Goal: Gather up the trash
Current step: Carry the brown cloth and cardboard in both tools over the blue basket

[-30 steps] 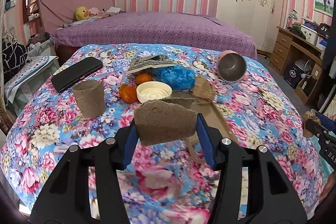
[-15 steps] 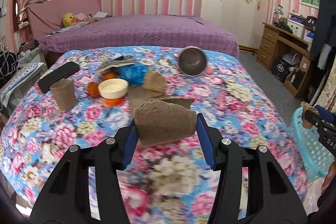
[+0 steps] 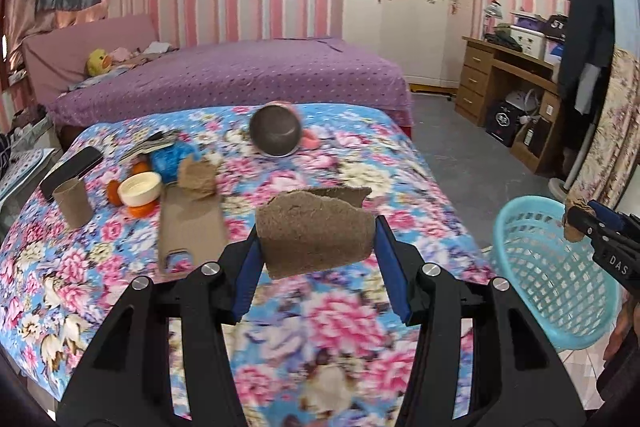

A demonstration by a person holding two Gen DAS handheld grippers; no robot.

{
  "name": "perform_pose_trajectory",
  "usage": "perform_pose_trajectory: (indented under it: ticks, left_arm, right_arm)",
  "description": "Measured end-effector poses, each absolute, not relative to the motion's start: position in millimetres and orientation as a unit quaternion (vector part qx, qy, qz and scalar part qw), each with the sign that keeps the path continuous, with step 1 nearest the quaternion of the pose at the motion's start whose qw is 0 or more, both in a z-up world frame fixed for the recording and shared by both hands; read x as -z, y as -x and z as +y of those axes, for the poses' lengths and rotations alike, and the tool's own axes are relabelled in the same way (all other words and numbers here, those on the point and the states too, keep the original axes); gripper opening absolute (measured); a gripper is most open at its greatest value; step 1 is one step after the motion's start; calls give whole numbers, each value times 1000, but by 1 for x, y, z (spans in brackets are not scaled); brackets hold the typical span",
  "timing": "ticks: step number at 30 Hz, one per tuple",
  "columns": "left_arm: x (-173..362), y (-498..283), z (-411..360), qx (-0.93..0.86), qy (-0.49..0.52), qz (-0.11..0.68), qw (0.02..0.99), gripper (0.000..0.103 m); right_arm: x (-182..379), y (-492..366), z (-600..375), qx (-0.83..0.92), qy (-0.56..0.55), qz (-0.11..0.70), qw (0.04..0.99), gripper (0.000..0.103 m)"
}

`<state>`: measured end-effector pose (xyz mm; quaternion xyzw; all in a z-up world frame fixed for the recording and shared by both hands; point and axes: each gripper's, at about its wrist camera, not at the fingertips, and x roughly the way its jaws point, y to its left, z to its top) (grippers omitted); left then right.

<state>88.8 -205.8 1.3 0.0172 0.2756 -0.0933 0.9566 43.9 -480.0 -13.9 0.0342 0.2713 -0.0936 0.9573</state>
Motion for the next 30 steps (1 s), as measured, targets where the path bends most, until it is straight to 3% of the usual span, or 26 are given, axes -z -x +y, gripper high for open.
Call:
perform_pose_trajectory:
  ticks: [30]
  left_arm:
    - [11, -73, -286, 144, -49, 276, 949, 52]
  right_arm:
    - [21, -20, -535, 129, -56, 266, 954, 47]
